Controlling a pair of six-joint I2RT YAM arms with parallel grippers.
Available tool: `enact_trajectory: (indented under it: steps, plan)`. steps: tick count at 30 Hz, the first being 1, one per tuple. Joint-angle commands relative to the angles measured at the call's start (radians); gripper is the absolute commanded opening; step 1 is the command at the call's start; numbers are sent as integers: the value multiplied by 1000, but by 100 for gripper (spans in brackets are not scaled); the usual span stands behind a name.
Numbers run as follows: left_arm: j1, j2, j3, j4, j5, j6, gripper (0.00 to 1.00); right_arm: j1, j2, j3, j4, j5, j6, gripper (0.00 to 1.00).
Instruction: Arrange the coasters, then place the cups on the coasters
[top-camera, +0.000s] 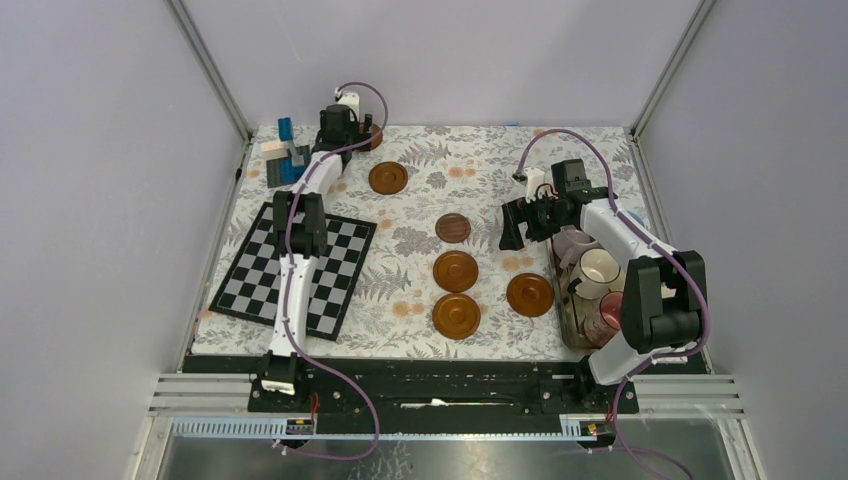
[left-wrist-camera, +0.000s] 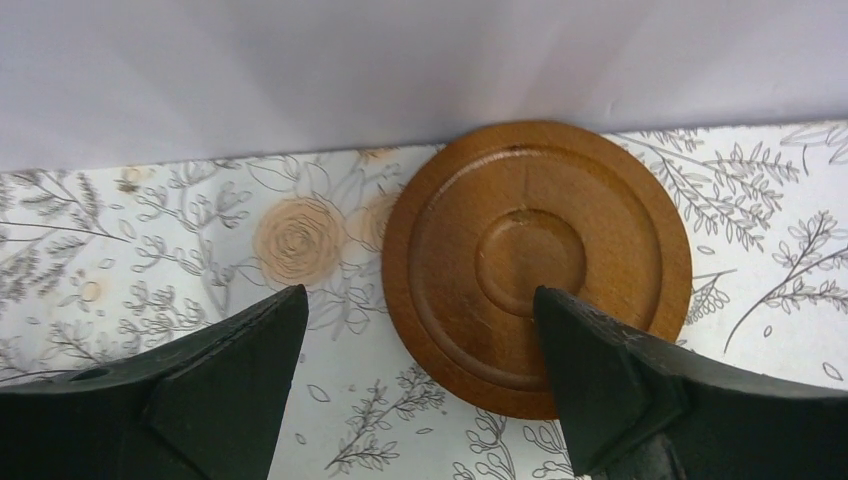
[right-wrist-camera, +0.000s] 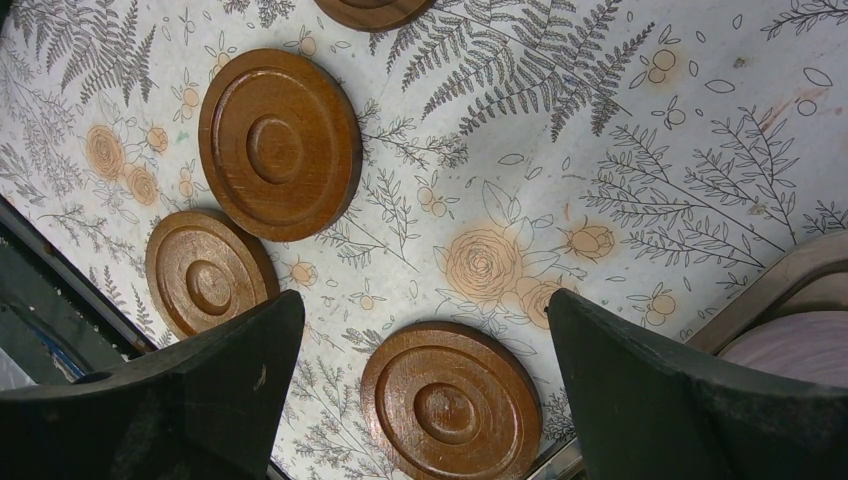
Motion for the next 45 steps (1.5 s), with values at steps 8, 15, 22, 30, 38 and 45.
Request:
enact_trajectory:
  steps: [8,15,22,30,38,45]
  plan:
    - [-36,-85,-97,-111,112,86,92,-4,2,24,-14,-4,8,98]
    - [-106,-186,-195,-250,204,112,90,-4,-14,22,-13,-10,11,98]
    - [-146,-265,-303,-342,306,60,83,-5,-44,26,-15,-40,16,98]
    - [-233,-364,-471,-369,405,62,78,-34,-62,38,-16,-95,41,98]
    - [-314,-344,-423,-389,479,38,74,-42,-58,49,-1,-77,53,98]
    - [-350,-368,-421,-371,568,-50,67,-42,-34,92,26,-39,92,98]
